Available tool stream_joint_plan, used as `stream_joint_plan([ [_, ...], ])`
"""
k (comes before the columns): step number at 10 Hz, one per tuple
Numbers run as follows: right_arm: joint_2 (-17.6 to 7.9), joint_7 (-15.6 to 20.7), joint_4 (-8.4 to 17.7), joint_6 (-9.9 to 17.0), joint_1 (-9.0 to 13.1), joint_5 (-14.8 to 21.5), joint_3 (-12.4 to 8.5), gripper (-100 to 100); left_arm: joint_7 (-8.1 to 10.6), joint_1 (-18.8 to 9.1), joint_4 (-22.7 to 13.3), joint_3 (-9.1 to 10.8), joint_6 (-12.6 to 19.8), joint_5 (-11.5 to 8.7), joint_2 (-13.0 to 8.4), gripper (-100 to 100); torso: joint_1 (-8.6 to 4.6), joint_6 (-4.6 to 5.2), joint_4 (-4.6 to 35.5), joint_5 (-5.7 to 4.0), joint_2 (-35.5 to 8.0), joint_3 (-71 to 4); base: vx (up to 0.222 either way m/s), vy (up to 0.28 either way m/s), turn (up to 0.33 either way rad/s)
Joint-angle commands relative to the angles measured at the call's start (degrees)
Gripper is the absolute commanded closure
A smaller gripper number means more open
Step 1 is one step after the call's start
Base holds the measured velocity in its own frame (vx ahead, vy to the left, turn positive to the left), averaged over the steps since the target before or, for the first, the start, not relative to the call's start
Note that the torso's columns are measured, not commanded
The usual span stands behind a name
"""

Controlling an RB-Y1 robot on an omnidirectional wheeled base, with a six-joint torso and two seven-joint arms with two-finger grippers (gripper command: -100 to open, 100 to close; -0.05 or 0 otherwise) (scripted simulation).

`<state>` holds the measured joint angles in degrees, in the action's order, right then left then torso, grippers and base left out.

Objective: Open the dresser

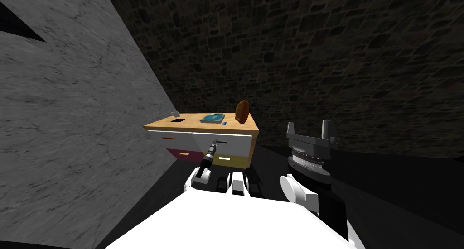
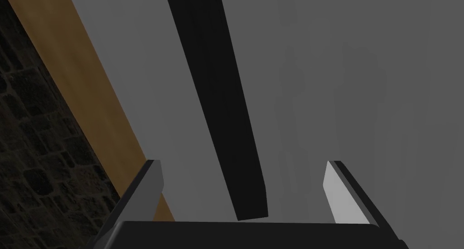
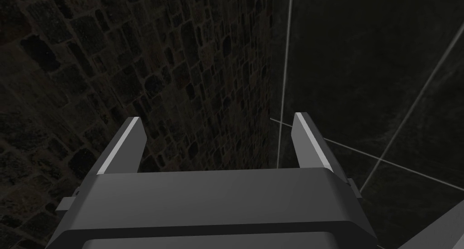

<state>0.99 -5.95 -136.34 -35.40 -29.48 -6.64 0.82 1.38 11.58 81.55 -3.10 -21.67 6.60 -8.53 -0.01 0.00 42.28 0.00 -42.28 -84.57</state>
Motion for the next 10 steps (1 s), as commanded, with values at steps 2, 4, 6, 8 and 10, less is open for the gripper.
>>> stream_joint_plan([
  [2, 0.0, 0.0, 0.0, 0.0, 0.0, 0.0, 0.0, 0, 0.35, 0.9, 1.4, -0.43, 0.4, 0.1, -0.4, 100, -0.08, -0.01, 0.1, -0.02, -0.4, 0.2, -0.156, -0.025, 0.030],
  [4, 0.0, 0.0, 0.0, 0.0, 0.0, 0.0, 0.0, 0, 0.63, 1.6, 2.5, -0.77, 0.8, 0.1, -0.7, 100, 0.09, 0.00, 0.1, 0.02, -0.3, 0.2, -0.193, 0.025, 0.016],
  [6, 0.0, 0.0, 0.0, 0.0, 0.0, 0.0, 0.0, 0, 0.47, 0.8, 1.4, -0.42, 0.9, 0.0, -0.5, -100, 0.04, 0.01, -0.1, 0.02, 0.3, -0.2, 0.001, 0.022, -0.013],
  [8, 0.0, 0.0, 0.0, 0.0, 0.0, 0.0, 0.0, 0, 0.38, 0.3, 0.7, -0.21, 1.1, 0.0, -0.4, -100, -0.05, 0.00, -0.2, -0.01, 0.7, -0.5, 0.152, 0.004, -0.023],
  [10, 0.0, 0.0, 0.0, 0.0, 0.0, 0.0, 0.0, 0, 0.36, 0.2, 0.5, -0.16, 1.1, 0.0, -0.4, -100, 0.00, 0.00, 0.0, 0.00, 0.1, 0.0, 0.133, 0.004, -0.009],
])
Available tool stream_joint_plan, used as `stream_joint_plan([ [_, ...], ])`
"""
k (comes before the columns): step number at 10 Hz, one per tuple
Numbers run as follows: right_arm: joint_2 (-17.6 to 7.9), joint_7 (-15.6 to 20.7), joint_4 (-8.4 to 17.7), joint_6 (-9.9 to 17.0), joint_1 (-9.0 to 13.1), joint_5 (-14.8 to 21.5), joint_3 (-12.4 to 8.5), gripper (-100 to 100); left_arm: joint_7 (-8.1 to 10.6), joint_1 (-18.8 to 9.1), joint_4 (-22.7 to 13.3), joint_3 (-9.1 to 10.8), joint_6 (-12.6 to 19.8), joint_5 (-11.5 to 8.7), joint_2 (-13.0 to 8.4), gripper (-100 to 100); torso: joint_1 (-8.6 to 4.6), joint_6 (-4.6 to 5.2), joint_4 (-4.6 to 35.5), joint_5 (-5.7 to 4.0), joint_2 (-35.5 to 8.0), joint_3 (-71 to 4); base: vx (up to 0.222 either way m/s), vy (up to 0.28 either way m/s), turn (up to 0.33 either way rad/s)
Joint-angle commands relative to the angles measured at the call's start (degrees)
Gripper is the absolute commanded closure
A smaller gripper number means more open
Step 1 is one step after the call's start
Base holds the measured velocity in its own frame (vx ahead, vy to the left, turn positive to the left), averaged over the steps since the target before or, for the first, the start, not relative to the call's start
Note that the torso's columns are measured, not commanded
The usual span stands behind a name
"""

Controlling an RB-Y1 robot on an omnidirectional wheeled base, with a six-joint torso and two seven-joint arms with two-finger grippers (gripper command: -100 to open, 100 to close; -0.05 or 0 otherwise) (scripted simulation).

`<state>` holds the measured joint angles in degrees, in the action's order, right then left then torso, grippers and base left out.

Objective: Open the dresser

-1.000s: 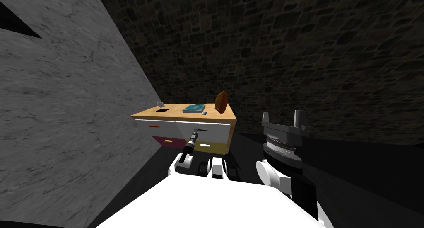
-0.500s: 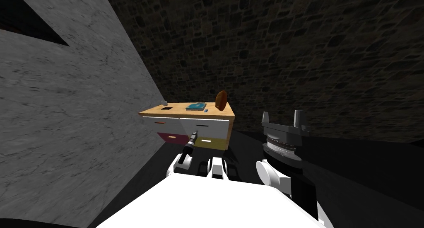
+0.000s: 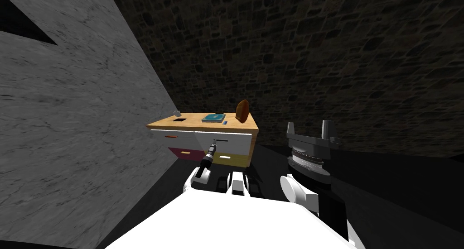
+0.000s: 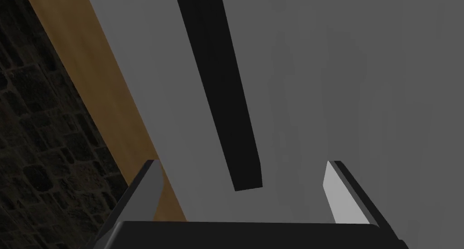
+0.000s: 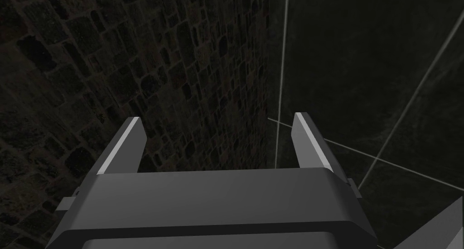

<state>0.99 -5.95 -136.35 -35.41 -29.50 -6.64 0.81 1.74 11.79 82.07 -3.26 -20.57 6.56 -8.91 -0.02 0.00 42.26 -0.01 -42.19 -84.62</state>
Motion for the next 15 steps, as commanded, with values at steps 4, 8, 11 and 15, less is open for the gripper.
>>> stream_joint_plan([
  [4, 0.0, 0.0, 0.0, 0.0, 0.0, 0.0, 0.0, 0, 0.32, 0.9, 1.3, -0.43, 0.5, 0.1, -0.4, 100, 0.00, -0.01, 0.1, 0.00, -0.6, 0.3, -0.065, -0.002, 0.014],
  [8, 0.0, 0.0, 0.0, 0.0, 0.0, 0.0, 0.0, 0, 0.34, 0.9, 1.3, -0.43, 0.6, 0.1, -0.4, -100, -0.02, 0.01, -0.1, 0.00, 0.3, -0.2, -0.106, 0.008, 0.003],
  [11, 0.0, 0.0, 0.0, 0.0, 0.0, 0.0, 0.0, 0, 0.13, 0.3, 0.4, -0.12, 0.4, 0.0, -0.1, -100, 0.07, 0.00, -0.1, 0.02, 0.3, -0.2, 0.152, -0.007, -0.017],
  [15, 0.0, 0.0, 0.0, 0.0, 0.0, 0.0, 0.0, 0, 0.11, 0.1, 0.2, -0.05, 0.4, 0.0, -0.1, 100, 0.03, 0.00, 0.2, 0.01, -0.5, 0.3, 0.075, -0.005, -0.004],
])
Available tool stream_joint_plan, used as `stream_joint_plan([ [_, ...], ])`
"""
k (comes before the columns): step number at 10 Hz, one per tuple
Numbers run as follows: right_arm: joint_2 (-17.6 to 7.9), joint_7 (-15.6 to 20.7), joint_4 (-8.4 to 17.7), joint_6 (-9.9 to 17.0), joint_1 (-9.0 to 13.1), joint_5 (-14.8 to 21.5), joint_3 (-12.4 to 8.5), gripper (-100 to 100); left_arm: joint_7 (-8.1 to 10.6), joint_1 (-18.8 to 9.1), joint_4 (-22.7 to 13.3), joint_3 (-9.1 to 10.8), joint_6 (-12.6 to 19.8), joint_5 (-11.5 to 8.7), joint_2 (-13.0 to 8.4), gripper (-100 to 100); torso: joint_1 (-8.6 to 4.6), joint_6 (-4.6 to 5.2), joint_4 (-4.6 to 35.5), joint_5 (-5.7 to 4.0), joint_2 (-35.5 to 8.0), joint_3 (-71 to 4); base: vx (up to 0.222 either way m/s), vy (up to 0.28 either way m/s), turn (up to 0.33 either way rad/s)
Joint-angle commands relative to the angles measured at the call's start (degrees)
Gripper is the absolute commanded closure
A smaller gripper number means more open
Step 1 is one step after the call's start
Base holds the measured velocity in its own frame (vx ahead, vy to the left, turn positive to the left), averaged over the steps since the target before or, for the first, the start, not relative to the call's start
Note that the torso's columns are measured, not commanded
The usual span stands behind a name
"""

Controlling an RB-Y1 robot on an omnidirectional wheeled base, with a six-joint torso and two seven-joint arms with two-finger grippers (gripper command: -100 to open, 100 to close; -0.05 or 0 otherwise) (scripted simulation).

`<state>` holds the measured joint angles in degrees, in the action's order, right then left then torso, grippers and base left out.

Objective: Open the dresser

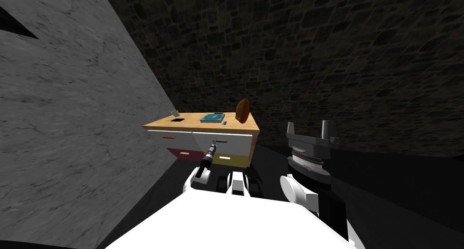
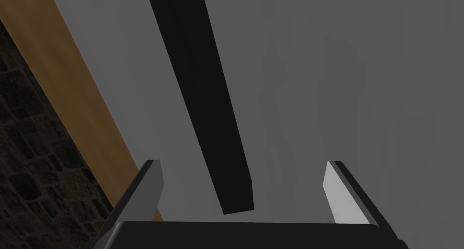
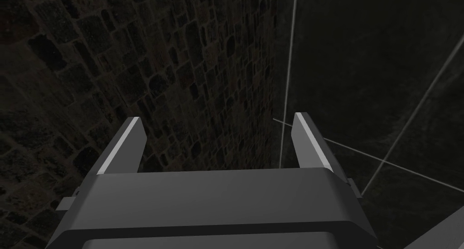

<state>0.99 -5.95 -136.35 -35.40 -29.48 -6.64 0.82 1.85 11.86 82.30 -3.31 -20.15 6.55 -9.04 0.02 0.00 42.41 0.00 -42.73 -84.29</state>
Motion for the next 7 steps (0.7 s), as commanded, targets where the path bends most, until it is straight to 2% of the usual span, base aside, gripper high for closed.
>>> stream_joint_plan([
  [1, 0.0, 0.0, 0.0, 0.0, 0.0, 0.0, 0.0, 0, 0.27, 0.8, 1.1, -0.36, 0.4, 0.1, -0.3, 100, 0.00, 0.00, 0.0, 0.00, 0.1, -0.1, -0.111, -0.010, 0.035],
  [4, 0.0, 0.0, 0.0, 0.0, 0.0, 0.0, 0.0, 0, 0.61, 1.7, 2.4, -0.80, 0.9, 0.1, -0.7, 100, 0.10, 0.00, -0.1, 0.02, 0.2, -0.1, -0.194, 0.015, 0.017],
  [5, 0.0, 0.0, 0.0, 0.0, 0.0, 0.0, 0.0, 0, 0.53, 1.6, 2.2, -0.70, 0.8, 0.1, -0.6, 100, 0.00, 0.00, -0.1, 0.01, 0.4, -0.3, -0.092, 0.000, 0.004],
  [6, 0.0, 0.0, 0.0, 0.0, 0.0, 0.0, 0.0, 0, 0.51, 1.0, 1.8, -0.48, 1.0, 0.0, -0.5, -100, -0.07, 0.01, -0.2, -0.02, 0.8, -0.5, 0.068, -0.035, -0.031],
  [7, 0.0, 0.0, 0.0, 0.0, 0.0, 0.0, 0.0, 0, 0.50, 0.9, 1.7, -0.43, 1.1, 0.0, -0.4, -100, -0.18, 0.01, -0.3, -0.04, 1.2, -0.7, 0.146, -0.026, -0.017],
])
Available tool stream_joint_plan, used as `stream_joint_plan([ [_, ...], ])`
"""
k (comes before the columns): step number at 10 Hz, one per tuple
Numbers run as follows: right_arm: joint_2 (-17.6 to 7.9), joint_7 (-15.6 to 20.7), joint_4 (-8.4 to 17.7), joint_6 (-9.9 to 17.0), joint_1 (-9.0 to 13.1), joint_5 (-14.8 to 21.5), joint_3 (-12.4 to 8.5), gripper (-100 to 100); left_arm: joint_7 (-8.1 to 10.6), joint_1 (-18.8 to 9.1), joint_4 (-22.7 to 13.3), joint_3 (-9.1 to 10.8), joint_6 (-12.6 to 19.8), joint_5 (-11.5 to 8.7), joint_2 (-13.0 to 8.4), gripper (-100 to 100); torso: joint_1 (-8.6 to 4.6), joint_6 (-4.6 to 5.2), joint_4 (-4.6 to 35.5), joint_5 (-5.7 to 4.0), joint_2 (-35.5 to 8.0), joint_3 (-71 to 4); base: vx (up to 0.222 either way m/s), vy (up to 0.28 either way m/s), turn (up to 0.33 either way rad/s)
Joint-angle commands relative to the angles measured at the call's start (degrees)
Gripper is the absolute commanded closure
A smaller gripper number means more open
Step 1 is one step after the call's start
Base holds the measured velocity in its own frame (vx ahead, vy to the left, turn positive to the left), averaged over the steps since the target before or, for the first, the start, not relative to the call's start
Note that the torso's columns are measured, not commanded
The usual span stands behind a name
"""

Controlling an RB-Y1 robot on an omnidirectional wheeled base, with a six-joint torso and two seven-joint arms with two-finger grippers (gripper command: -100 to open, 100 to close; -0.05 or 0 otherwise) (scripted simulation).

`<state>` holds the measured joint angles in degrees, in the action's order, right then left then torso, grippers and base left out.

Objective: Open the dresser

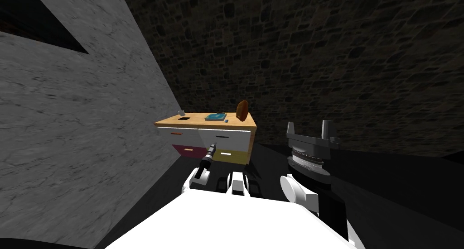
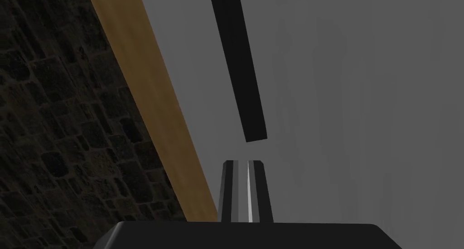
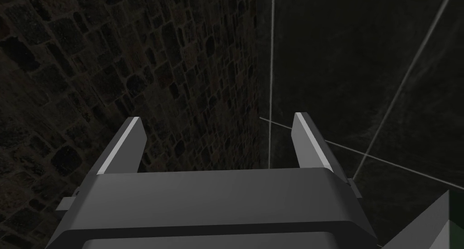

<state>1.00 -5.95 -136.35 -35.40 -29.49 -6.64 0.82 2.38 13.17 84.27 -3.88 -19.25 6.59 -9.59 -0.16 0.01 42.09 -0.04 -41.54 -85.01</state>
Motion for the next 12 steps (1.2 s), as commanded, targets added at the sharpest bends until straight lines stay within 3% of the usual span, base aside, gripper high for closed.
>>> stream_joint_plan([
  [1, 0.0, 0.0, 0.0, 0.0, 0.0, 0.0, 0.0, 0, -0.05, -0.8, -0.6, 0.29, 0.3, -0.1, 0.3, -100, 0.10, -0.02, 0.0, 0.02, 0.0, 0.0, 0.162, -0.016, -0.016],
  [5, 0.0, 0.0, 0.0, 0.0, 0.0, 0.0, 0.0, 0, -0.08, -1.3, -1.0, 0.49, 0.5, -0.2, 0.4, -100, 0.21, -0.02, 0.3, 0.05, -1.1, 0.7, 0.122, -0.008, -0.011],
  [6, 0.0, 0.0, 0.0, 0.0, 0.0, 0.0, 0.0, 0, -0.08, -1.3, -1.0, 0.49, 0.5, -0.2, 0.4, 100, 0.19, -0.02, 0.3, 0.05, -1.2, 0.7, 0.011, 0.000, 0.000],
  [12, 0.0, 0.0, 0.0, 0.0, 0.0, 0.0, 0.0, 0, 0.64, 1.1, 1.8, -0.70, 1.5, -0.1, -0.4, 100, 0.12, -0.01, 0.2, -0.02, -0.5, 0.3, -0.154, 0.003, 0.018],
])
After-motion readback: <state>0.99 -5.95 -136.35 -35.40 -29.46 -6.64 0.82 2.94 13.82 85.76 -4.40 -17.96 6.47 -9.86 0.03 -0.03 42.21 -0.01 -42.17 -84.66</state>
